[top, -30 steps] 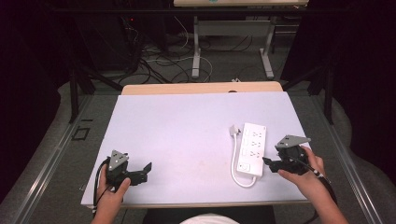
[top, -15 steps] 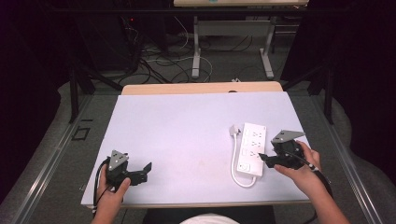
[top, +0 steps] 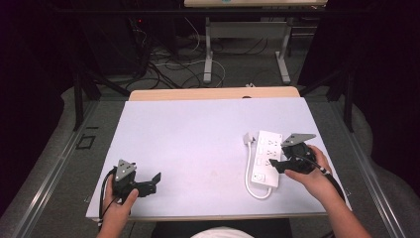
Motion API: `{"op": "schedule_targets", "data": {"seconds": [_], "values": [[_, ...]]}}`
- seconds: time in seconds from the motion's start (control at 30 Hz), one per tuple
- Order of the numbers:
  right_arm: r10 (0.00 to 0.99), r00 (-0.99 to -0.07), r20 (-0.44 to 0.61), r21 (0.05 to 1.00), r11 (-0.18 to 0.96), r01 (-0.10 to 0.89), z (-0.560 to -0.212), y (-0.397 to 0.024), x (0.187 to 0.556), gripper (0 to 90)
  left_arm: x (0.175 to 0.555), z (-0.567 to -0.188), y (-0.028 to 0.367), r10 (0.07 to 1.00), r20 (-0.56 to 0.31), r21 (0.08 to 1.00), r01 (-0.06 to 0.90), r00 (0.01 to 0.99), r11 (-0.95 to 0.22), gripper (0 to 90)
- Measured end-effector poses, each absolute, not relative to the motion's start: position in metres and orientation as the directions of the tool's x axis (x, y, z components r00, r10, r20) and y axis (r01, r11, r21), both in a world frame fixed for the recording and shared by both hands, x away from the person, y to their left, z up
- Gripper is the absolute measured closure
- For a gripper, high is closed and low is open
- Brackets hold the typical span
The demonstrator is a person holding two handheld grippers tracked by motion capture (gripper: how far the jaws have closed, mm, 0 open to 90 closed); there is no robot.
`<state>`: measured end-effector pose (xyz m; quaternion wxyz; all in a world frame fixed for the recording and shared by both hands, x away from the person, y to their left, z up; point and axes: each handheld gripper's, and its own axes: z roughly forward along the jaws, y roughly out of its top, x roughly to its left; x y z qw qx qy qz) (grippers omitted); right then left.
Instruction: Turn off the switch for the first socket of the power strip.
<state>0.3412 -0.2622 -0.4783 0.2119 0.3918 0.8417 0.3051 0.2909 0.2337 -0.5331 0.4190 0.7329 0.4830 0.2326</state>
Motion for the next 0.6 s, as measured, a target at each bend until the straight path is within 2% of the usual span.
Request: {"op": "schedule_targets", "data": {"seconds": [0.6], "values": [[0.820, -0.570, -0.059, 0.657, 0.461, 0.596, -0.478, -0.246, 0.360, 45.2, 0.291, -0.533, 0.234, 0.903, -0.066, 0.839, 0.514, 0.424, -0.180, 0.1]]}}
